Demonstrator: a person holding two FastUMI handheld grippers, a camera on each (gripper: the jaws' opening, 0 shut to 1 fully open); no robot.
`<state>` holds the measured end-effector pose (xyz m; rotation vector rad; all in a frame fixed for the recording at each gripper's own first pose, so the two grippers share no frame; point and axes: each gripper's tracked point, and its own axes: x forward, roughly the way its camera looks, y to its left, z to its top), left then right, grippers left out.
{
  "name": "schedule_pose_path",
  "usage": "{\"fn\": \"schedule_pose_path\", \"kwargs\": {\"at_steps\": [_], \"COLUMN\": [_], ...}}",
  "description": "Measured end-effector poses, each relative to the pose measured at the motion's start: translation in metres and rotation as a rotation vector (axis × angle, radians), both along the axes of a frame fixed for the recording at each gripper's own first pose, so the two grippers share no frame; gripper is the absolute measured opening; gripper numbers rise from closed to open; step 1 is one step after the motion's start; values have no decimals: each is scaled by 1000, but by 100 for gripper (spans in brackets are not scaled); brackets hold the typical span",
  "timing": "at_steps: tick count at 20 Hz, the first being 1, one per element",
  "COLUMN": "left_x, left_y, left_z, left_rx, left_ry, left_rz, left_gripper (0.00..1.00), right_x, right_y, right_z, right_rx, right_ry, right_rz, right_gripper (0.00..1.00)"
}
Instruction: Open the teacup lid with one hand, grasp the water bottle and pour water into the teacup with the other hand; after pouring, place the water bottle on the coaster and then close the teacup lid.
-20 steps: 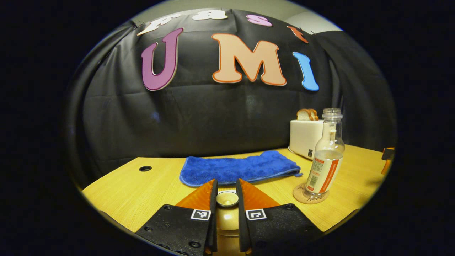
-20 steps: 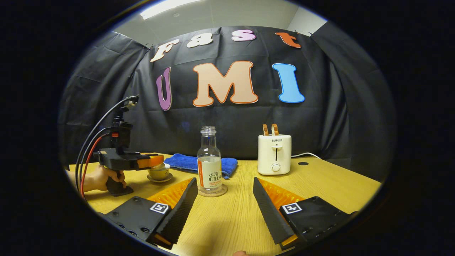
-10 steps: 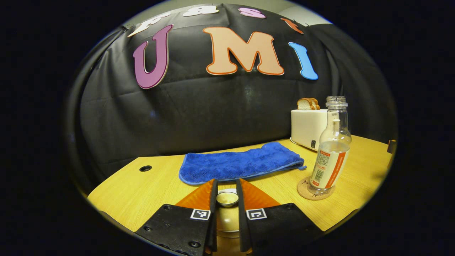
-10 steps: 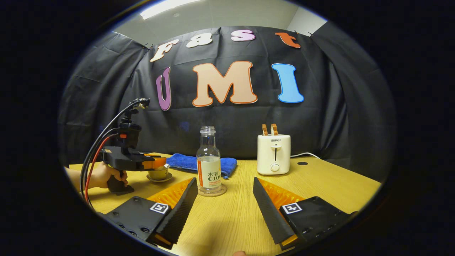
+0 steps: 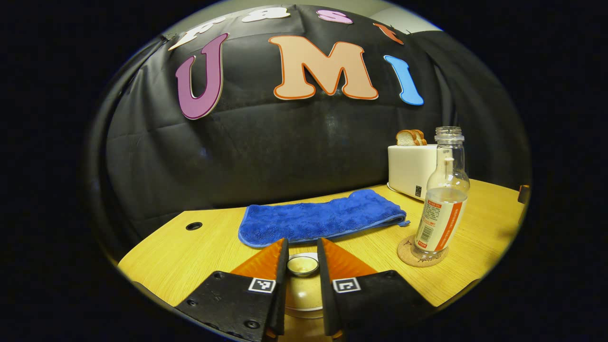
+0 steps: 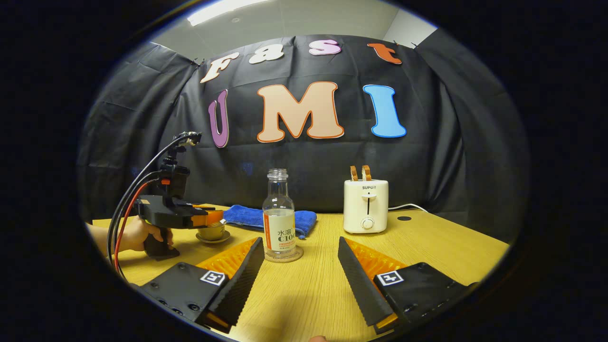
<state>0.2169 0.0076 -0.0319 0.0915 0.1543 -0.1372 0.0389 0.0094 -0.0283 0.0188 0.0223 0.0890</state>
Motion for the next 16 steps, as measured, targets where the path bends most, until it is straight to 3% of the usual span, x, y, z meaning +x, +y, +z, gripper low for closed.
{"fn": "schedule_pose_path", "kwargs": {"at_steps": [4,7,8,11,16], "left_x": [-4,-6,-7,-13,-39], "left_y": [4,5,6,16,20], "left_z": [4,8,8,14,20], "left_rx": [-27,-57,-61,-88,-122], "left_ry": [-23,-45,-49,-86,-133], "left_rz": [12,8,11,57,62], "left_gripper": [94,93,100,96,96], "right_x": [-4,-2,-2,-4,1], "right_y": [3,-1,-2,4,-7], "right_z": [-4,0,1,-4,2], "right_rx": [0,0,0,0,-2], "right_ry": [0,0,0,0,-1], "right_rz": [0,0,0,0,-34], "right_gripper": [95,95,98,99,95]}}
